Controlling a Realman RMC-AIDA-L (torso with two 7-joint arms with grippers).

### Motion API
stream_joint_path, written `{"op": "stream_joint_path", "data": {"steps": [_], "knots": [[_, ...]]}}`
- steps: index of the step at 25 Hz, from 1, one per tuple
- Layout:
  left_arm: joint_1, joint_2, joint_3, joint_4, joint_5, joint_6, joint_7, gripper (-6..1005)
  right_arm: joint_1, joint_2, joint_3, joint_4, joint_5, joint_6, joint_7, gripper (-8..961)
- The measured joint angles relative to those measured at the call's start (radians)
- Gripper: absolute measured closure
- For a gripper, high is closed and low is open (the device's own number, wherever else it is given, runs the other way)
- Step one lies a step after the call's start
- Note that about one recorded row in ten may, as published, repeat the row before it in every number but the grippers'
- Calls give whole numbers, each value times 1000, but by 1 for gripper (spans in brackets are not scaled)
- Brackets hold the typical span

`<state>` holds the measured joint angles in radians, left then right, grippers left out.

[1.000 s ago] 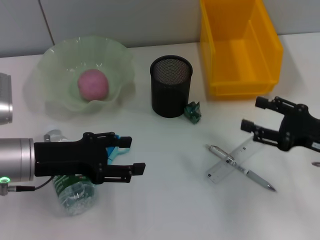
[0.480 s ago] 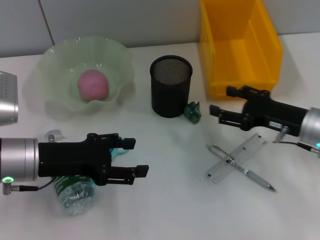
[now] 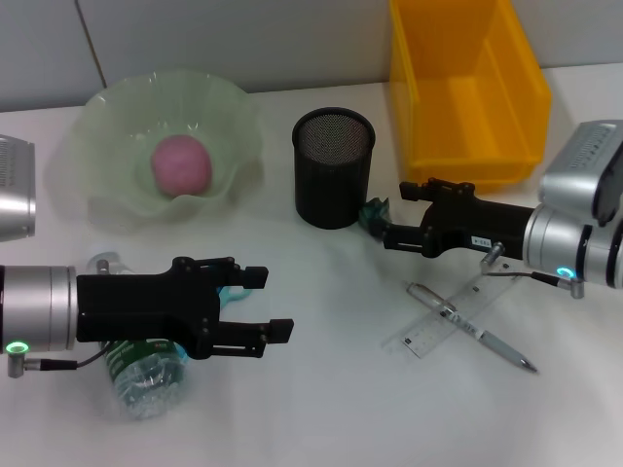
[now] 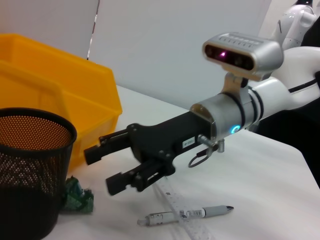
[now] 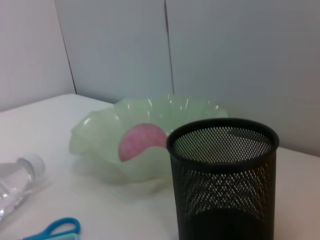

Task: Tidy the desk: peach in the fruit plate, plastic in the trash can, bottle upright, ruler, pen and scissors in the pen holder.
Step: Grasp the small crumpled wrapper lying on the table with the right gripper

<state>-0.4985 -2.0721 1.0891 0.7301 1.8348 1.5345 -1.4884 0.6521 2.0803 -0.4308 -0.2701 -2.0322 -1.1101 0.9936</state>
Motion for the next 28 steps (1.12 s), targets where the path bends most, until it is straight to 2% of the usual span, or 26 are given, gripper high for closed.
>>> {"op": "stream_joint_path", "data": {"steps": [10,28], "knots": [[2,0,0,0,-3,5,-1,185,36,2,-18,25,0,90,26,188],[12,2,0,6,-11,25,-1,184,72,1,-40,64,-1,167,26,226]]}}
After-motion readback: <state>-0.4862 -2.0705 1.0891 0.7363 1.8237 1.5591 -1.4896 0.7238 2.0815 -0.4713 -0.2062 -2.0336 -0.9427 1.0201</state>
